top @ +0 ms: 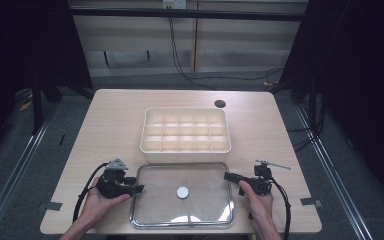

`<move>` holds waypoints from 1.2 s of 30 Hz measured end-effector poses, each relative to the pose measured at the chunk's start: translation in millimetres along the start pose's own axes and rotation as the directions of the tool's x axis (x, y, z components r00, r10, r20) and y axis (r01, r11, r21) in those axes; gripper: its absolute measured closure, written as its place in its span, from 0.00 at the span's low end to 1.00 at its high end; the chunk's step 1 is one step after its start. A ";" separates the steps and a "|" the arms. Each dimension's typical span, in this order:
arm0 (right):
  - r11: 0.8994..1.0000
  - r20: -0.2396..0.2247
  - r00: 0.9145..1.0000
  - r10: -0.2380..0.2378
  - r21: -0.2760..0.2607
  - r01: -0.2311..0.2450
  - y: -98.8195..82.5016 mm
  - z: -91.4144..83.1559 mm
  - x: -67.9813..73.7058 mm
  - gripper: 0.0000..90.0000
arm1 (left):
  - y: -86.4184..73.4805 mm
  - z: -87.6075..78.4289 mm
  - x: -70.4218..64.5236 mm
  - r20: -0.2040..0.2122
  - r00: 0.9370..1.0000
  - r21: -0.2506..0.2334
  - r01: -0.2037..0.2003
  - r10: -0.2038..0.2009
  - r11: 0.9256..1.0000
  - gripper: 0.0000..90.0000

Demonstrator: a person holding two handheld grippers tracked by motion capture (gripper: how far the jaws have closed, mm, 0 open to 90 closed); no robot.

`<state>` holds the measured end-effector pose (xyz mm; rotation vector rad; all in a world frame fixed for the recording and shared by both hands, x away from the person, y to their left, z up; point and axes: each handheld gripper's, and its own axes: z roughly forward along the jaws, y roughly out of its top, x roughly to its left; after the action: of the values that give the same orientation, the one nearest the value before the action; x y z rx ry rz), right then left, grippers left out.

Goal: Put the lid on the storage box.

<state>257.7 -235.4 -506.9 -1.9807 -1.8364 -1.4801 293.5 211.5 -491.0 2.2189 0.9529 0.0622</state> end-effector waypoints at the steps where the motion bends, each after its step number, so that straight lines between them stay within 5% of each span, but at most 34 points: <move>1: 1.000 -0.015 1.000 0.011 -0.001 -0.011 -0.4 0.0 -0.4 0.67 | -0.1 0.0 -0.3 0.003 1.000 0.000 0.002 -0.002 1.000 0.58; 3: 1.000 -0.061 0.998 0.022 0.003 -0.021 -1.7 1.5 1.5 0.70 | -0.2 0.2 -1.3 -0.003 1.000 0.000 0.001 -0.001 1.000 0.58; 8: 1.000 -0.079 0.997 -0.009 -0.010 0.008 1.3 -3.4 5.4 0.73 | -0.1 0.3 -1.9 0.006 1.000 0.001 0.002 -0.002 1.000 0.54; 12: 0.998 -0.079 0.996 -0.051 0.034 0.054 2.2 -4.6 3.5 0.73 | 0.0 0.2 0.9 0.021 1.000 -0.002 0.010 -0.010 1.000 0.54; 17: 0.994 -0.164 0.984 -0.074 0.066 0.086 5.3 -2.1 4.3 0.73 | -1.9 -0.6 5.8 0.039 0.998 -0.021 0.042 -0.041 0.999 0.55; 25: 0.989 -0.158 0.982 -0.103 0.093 0.119 6.2 2.7 7.4 0.73 | -3.0 -0.6 7.4 0.043 0.998 -0.033 0.046 -0.044 0.998 0.54; 36: 0.991 -0.221 0.968 -0.119 0.041 0.131 9.7 -3.5 9.3 0.81 | -5.0 -2.3 15.1 0.059 0.996 -0.055 0.076 -0.073 0.996 0.45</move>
<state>261.9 -233.5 -493.8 -1.6306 -1.9137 -1.5895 300.7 225.2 -495.7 2.1200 0.9902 -0.0078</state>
